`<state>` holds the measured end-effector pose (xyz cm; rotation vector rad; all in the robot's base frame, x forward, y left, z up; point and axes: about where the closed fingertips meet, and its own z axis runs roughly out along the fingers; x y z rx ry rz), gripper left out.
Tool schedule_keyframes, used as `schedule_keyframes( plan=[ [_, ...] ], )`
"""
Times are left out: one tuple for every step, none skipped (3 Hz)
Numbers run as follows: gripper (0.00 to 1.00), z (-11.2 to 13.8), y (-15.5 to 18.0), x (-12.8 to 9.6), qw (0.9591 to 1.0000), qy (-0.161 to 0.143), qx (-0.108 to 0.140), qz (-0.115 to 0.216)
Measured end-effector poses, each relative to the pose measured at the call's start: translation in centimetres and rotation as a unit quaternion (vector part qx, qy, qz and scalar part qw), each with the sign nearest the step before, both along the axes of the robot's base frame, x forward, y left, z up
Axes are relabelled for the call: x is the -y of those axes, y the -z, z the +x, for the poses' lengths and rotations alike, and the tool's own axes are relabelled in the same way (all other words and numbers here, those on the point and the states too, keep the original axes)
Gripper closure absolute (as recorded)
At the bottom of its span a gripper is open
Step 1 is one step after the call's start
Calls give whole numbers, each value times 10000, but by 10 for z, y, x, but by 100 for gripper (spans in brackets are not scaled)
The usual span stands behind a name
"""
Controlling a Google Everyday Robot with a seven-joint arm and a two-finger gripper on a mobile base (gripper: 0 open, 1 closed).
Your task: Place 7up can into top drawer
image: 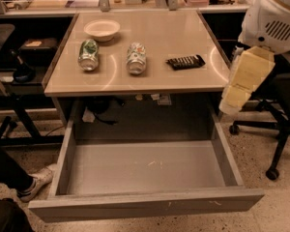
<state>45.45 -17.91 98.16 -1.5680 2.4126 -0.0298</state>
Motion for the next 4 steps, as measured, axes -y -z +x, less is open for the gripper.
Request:
schedule_keyframes(
  plan=[
    [0, 14, 2, -30, 9984, 97, -302, 473],
    [0, 18, 1, -33, 9984, 101, -197, 523],
    [0, 36, 14, -61, 9969, 201, -135, 748],
    [0, 66, 20, -80, 9945, 434, -161, 941]
  ],
)
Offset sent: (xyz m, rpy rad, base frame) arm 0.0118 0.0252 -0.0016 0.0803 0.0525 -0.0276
